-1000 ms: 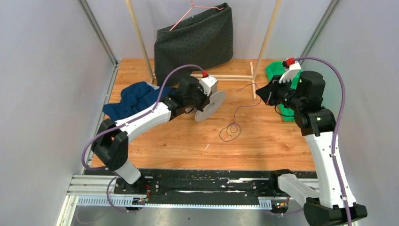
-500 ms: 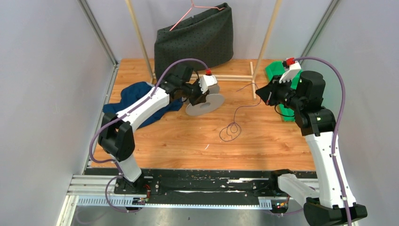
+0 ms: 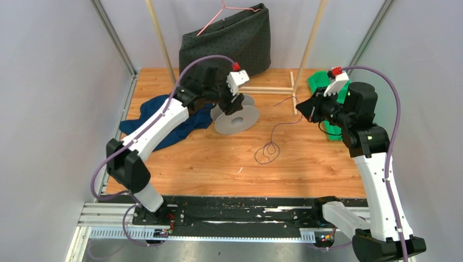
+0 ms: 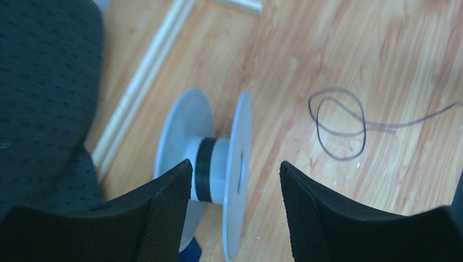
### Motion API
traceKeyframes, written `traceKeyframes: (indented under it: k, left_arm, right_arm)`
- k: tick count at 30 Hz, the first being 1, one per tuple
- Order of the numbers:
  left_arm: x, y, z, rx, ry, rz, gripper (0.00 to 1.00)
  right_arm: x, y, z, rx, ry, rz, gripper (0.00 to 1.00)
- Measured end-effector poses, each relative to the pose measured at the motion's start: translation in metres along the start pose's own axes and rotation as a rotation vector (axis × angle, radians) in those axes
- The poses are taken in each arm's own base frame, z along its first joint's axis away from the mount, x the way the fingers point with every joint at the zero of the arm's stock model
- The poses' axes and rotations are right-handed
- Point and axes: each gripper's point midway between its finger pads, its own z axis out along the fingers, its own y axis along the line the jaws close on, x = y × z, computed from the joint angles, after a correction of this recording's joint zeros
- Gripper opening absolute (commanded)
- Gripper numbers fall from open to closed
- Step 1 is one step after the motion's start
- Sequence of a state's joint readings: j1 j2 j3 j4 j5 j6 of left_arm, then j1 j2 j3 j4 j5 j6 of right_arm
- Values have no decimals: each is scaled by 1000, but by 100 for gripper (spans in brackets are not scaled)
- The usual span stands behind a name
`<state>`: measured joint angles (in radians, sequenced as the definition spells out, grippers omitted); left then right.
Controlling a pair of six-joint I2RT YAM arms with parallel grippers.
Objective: Wrap the cables
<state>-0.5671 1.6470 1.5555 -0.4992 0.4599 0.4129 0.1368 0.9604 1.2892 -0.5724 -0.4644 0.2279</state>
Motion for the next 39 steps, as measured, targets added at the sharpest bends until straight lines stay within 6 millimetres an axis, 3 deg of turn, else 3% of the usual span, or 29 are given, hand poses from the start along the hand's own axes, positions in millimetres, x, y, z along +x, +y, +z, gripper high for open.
traceKeyframes:
  k: [5,10,13,16,22,31,39]
  left_arm:
    - [-50,13,-39,-131,-121,-33,82]
    - [-66,39,-64,-266,-166,-166,83]
    - [-60,61,-65,-287,-163,-244,83]
    - [-36,75,-56,-293,-112,-297,83]
    - [-2,64,-38,-247,-28,-317,83]
    - [1,56,-31,-181,-16,-303,83]
    - [17,55,-9,-129,24,-325,82]
  right_arm:
    - [3,-2,6,1,22,13,1]
    - [15,9,31,-4,94,15,1]
    - [18,24,49,-21,130,6,1]
    - [15,34,69,-28,147,-1,1]
    - [26,46,117,-34,199,-11,1]
    - [42,47,176,-34,243,-2,1]
    - [54,45,210,-40,258,21,1]
